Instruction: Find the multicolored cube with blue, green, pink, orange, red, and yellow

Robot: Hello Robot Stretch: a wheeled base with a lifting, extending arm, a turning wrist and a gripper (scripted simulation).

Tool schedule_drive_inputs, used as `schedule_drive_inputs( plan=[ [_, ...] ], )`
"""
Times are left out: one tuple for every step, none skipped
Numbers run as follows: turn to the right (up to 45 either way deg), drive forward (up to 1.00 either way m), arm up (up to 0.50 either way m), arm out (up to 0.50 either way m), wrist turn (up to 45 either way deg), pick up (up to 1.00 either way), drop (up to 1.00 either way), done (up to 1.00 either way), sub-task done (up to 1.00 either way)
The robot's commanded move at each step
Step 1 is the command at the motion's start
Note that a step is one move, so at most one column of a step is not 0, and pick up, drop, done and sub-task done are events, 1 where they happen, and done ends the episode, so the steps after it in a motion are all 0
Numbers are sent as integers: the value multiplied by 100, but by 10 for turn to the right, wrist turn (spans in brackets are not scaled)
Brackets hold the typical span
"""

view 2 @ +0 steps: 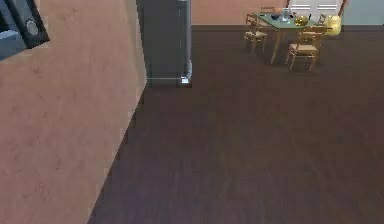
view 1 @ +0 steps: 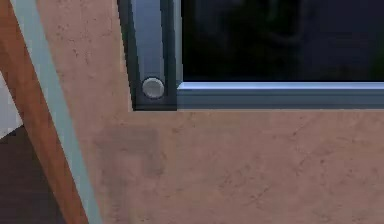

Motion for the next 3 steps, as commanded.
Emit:
schedule_drive_inputs(
  plan=[
    [-450, 0, 0, 0, 0, 0, 0, 0, 0],
    [-450, 0, 0, 0, 0, 0, 0, 0, 0],
    [-450, 0, 0, 0, 0, 0, 0, 0, 0]
  ],
)
